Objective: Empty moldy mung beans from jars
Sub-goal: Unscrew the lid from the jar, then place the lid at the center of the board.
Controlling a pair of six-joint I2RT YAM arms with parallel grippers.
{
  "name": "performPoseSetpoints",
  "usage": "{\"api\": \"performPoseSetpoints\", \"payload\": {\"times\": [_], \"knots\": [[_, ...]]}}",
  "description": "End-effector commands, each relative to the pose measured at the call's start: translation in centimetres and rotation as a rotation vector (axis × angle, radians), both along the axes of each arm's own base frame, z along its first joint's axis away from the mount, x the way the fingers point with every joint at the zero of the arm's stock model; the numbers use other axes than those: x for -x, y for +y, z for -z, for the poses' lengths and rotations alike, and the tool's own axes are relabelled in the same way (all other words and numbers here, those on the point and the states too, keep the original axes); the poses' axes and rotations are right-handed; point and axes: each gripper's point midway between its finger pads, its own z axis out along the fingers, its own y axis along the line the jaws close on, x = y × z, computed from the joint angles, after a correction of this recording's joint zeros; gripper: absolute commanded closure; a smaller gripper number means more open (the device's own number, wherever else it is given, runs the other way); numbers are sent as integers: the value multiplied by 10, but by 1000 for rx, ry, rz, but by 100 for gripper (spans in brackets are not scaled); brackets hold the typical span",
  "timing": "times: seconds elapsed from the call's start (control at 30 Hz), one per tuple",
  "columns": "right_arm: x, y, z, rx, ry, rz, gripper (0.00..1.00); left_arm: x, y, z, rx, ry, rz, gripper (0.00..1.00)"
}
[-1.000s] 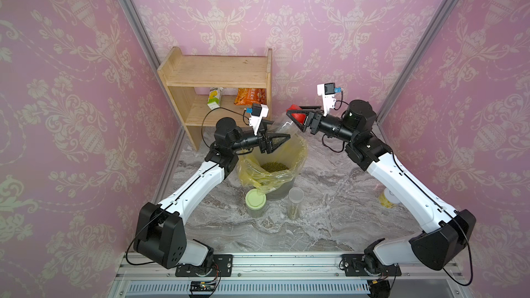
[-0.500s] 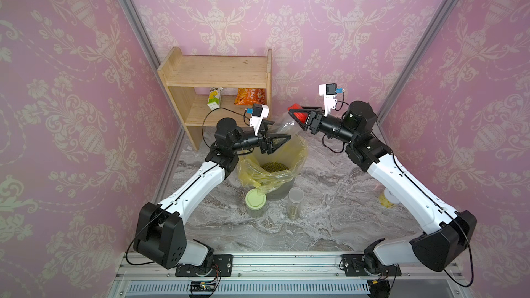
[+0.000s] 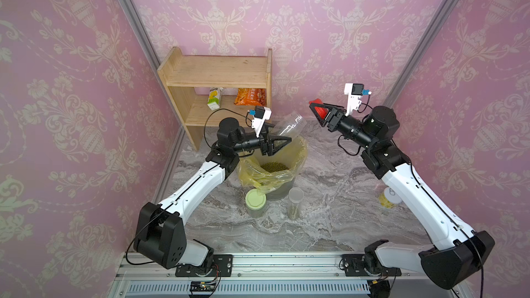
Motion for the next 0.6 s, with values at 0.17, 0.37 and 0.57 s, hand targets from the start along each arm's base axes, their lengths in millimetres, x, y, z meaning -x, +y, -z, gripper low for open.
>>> {"api": "performPoseSetpoints", "payload": {"times": [0.17, 0.37, 0.57], "knots": [[39, -78, 138, 287, 243, 335, 42, -6, 21, 0, -179, -15, -187, 73], [64, -138, 243, 452, 481, 569, 44, -4, 30, 11, -273, 47, -274, 74], [69, -178, 323, 507, 661, 739, 44, 2, 32, 8, -294, 62, -282, 74]]}}
